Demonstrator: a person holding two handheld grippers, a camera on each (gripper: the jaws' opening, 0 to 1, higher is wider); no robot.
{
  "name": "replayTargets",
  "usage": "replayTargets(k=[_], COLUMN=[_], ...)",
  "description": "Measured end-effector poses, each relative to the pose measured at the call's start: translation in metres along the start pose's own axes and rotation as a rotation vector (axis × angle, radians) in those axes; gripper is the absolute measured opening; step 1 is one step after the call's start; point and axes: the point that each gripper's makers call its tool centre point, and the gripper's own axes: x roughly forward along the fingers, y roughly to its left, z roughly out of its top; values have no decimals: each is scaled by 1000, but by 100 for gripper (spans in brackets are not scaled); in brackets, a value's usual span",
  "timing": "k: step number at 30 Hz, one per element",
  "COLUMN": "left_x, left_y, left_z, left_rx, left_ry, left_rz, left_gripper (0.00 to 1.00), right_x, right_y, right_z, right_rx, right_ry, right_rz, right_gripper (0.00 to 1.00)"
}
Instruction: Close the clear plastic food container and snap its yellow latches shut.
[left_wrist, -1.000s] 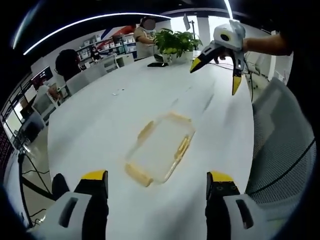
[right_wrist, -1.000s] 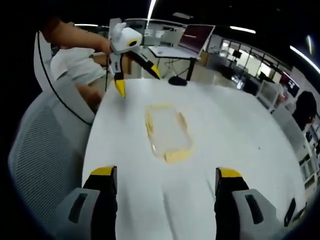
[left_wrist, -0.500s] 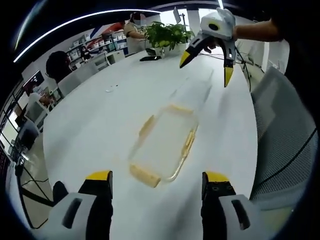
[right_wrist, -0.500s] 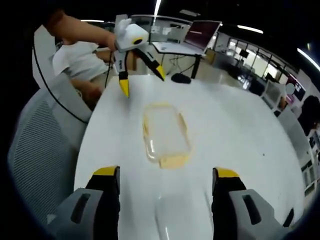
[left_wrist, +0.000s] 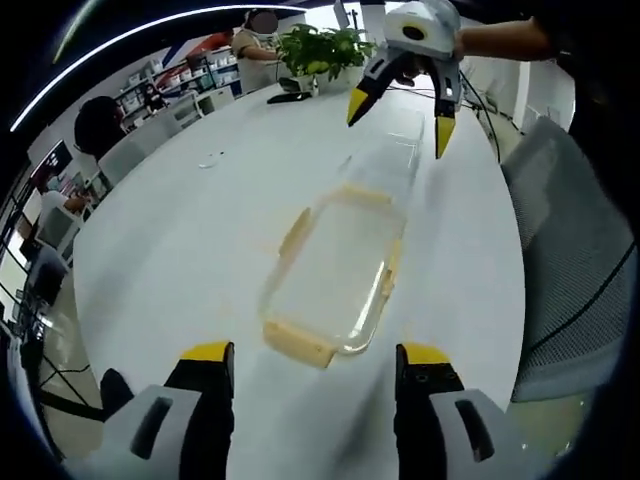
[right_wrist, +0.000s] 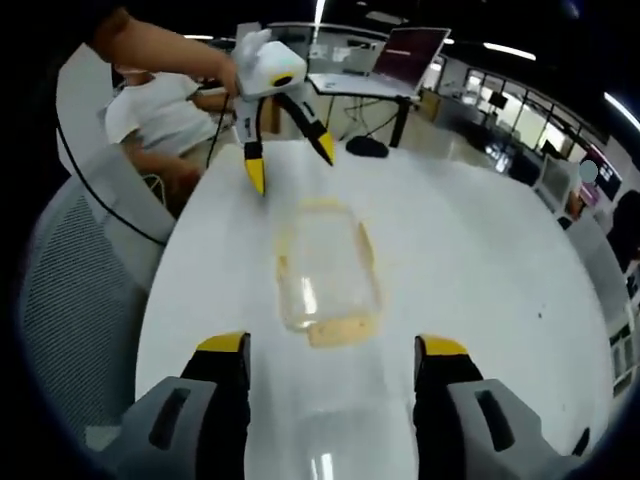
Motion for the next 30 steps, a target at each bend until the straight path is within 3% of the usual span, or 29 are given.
replayTargets(k=[17,30], left_x=[21,32], left_y=[10,11], left_z=[-11,-15], left_rx=[105,151], left_ry=[72,101], left_rz=[-95,-134], left_gripper=[49,42], right_x=[25,46], right_y=[-9,-12], right_z=[-6,-17], right_rx=[19,-32], right_ry=[45,112], right_rz=[38,74], right_gripper=[54,47])
